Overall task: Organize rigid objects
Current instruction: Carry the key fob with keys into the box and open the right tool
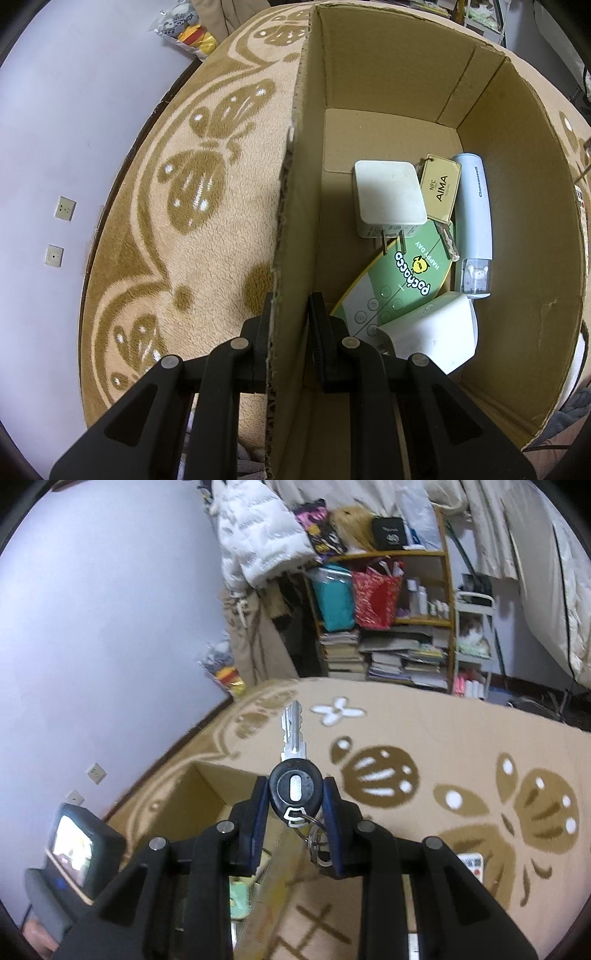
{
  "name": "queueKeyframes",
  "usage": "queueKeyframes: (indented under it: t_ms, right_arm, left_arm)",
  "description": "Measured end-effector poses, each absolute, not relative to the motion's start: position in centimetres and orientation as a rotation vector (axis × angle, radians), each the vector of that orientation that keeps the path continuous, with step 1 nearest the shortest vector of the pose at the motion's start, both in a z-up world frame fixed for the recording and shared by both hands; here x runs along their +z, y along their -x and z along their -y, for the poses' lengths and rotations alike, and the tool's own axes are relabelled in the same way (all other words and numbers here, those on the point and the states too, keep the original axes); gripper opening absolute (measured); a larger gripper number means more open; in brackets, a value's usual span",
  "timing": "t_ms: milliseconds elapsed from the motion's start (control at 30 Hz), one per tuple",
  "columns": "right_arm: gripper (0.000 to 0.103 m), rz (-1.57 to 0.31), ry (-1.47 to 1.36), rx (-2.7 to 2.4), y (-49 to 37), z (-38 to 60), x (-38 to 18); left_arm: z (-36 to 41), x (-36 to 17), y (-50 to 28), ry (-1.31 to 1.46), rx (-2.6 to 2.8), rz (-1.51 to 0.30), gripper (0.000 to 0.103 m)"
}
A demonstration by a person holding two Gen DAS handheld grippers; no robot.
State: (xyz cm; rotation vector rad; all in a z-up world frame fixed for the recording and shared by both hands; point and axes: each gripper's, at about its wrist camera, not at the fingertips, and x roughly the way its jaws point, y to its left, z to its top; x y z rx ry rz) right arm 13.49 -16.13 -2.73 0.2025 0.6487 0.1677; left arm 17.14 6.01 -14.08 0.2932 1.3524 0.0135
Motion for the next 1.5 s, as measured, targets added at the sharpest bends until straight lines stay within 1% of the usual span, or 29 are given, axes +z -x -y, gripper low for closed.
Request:
queueKeyframes:
  t_ms: [133,333,633,900,1267,1300,1333,1367,1400,1433,1500]
  right_arm:
    - [0.03,-0.667,-0.186,0.213,-14.4,14.2,-3.0]
    - [0.03,-0.753,-0.131,0.241,-15.6,11.4,-5.8]
    - [0.031,-0.836,-0.133,0.245,-16.1,10.9,-9.1]
    - [0.031,-0.837,-0.082,0.246,-15.9,10.0,-9.3]
    - [0.032,-0.851,-0.086,0.263,-15.8,9.9,-9.3]
    - [0.035,-0.848,-0.087,0.267,-15.6,9.9,-9.2]
    - [0.043,-0.842,-0.089,0.27,-15.5,9.9,-9.1]
    - [0.047,-0.832,-0.091,0.277,-15.2,10.0,-8.8]
    - [0.053,-0.823,-0.088,0.276,-15.1,10.0,-8.7]
    - [0.055,-0.81,-0.072,0.267,-14.7,10.0,-8.4]
    - [0.055,-0.803,-0.05,0.261,-14.4,10.1,-8.1]
  left_arm:
    - [-6.2,-14.1,-17.2,-0.284,0.012,-1.354,0.017]
    - [-6.4,-14.2,-17.3,-0.278,0.01,-1.355,0.017]
    - [-6.4,-14.3,-17.4,-0.272,0.007,-1.356,0.017]
    - [-6.4,-14.3,-17.3,-0.271,0.007,-1.355,0.017]
    - [-6.4,-14.4,-17.3,-0.272,0.008,-1.354,0.017]
    - [-6.4,-14.4,-17.3,-0.272,0.008,-1.354,0.017]
    - [-6.4,-14.4,-17.3,-0.272,0.008,-1.354,0.017]
    - [-6.4,-14.4,-17.2,-0.272,0.008,-1.354,0.017]
    - [-6.4,-14.4,-17.2,-0.273,0.009,-1.354,0.017]
    - [-6.4,-14.4,-17.2,-0.272,0.009,-1.354,0.017]
    - [-6.4,-14.3,-17.2,-0.269,0.009,-1.355,0.017]
